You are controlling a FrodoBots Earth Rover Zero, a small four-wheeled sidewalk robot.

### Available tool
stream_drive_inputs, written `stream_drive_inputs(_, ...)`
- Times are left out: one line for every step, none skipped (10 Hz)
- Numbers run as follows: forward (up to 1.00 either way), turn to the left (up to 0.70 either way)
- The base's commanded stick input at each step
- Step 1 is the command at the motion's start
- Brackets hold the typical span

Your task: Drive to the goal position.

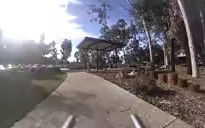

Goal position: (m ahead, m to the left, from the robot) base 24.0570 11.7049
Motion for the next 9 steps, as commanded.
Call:
stream_drive_inputs(0.85,0.0)
stream_drive_inputs(0.85,0.0)
stream_drive_inputs(0.85,0.0)
stream_drive_inputs(0.85,0.0)
stream_drive_inputs(0.85,0.0)
stream_drive_inputs(0.85,0.0)
stream_drive_inputs(1.0,0.0)
stream_drive_inputs(1.0,0.0)
stream_drive_inputs(1.0,0.0)
